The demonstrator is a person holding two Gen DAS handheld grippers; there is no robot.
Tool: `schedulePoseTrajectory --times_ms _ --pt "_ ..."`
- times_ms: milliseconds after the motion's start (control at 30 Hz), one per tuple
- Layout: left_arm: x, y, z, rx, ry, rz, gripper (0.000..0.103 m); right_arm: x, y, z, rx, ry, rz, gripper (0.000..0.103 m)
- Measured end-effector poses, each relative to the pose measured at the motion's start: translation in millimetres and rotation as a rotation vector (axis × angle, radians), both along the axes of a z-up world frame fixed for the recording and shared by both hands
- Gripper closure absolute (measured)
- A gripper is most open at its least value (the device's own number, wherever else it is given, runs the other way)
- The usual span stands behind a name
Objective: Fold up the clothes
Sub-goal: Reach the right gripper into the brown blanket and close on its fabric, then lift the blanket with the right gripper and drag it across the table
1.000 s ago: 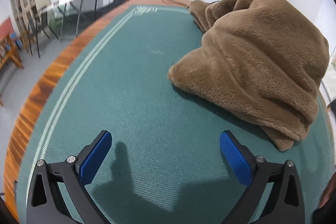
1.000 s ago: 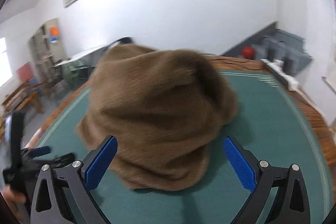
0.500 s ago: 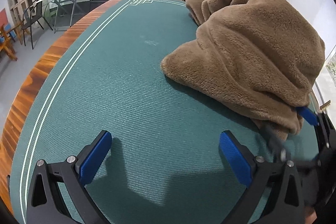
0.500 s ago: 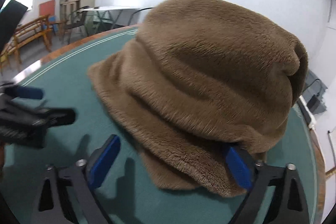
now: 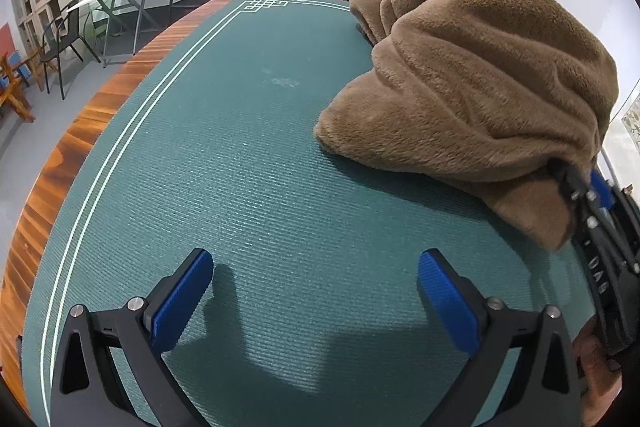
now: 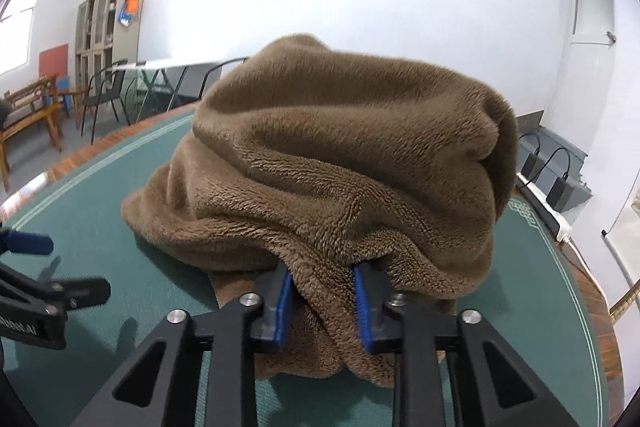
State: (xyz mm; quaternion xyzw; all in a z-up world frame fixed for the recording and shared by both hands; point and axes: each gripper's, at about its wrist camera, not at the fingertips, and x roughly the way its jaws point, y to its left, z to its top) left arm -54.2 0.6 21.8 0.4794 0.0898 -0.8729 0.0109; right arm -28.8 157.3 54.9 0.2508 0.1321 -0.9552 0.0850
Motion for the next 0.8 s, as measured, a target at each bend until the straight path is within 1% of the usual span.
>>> schedulePoseTrajectory --times_ms 67,167,267,367,433,467,567,700,800 --pt "-4 -1 -2 -0.001 0.001 0.000 0.000 4 -2 11 -0.005 0.053 -0.013 0.084" --pt "-24 -10 -11 -0.006 0.004 -0.001 0.000 11 -3 32 -0.007 0.145 -0.039 0.085" --pt "-19 -9 -10 -0.008 0.005 -0.005 0.000 16 5 57 -0.028 0.220 -0.082 0.086" --pt "-12 -14 -6 -0.013 0.008 -0.008 0.000 19 24 77 -0.058 0.268 -0.142 0.086" --pt "-13 -14 -6 -0.013 0.008 -0.009 0.000 29 56 84 -0.083 0.274 -0.190 0.086" --pt "-13 -14 -5 -0.012 0.008 -0.009 0.000 32 78 82 -0.099 0.268 -0.214 0.086" --pt "-13 -12 -3 -0.009 0.012 -0.010 0.000 20 111 84 -0.151 0.239 -0.291 0.086" --pt "-6 -7 0 -0.010 0.016 -0.014 0.000 22 161 85 -0.203 0.207 -0.419 0.086" --pt "-8 -5 -3 -0.021 0.012 -0.018 0.000 24 197 77 -0.224 0.166 -0.518 0.086"
